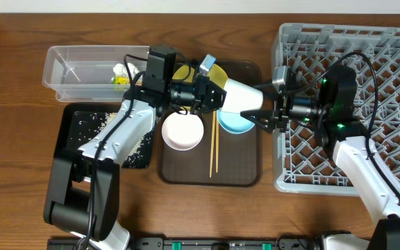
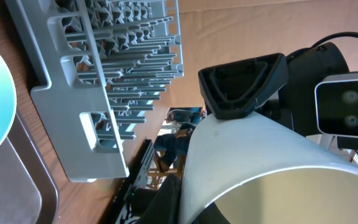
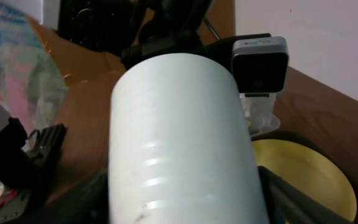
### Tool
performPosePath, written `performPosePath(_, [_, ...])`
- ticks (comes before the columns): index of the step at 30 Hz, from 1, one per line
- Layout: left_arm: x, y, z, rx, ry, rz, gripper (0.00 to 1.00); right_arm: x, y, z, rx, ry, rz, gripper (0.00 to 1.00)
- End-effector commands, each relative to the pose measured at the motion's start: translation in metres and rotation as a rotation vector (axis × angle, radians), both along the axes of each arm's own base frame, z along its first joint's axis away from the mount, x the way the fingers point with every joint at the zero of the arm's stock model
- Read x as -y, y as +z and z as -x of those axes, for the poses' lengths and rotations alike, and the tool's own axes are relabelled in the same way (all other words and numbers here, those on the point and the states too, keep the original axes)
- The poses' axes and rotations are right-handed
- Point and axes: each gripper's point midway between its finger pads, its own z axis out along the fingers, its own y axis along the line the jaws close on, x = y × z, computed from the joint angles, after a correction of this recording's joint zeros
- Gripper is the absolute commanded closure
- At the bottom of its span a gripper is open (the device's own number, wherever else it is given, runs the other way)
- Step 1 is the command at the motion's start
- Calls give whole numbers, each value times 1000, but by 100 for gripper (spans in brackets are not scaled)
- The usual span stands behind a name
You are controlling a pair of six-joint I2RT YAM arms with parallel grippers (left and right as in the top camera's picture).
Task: Sort waste into correct bins and load items into the dishwasher rack
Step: 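Hand the white cup from the left gripper to the right gripper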
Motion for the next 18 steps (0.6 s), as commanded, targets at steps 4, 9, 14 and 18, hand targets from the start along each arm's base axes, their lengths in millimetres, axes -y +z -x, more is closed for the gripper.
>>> performPosePath(4, [0,3,-1,1,-2,6,93,-5,7,5,14,40,-13,44])
performPosePath(9, [0,3,-1,2,-2,6,88,-5,6,5,11,40,-13,48])
performPosePath(14, [-1,-3,-10,77,37,-25,68,-5,4,6,-7,40,-11,48])
performPosePath(18, [-4,-17,-22,181,97,-96,63,-2,-4,2,-56,-2,13,48])
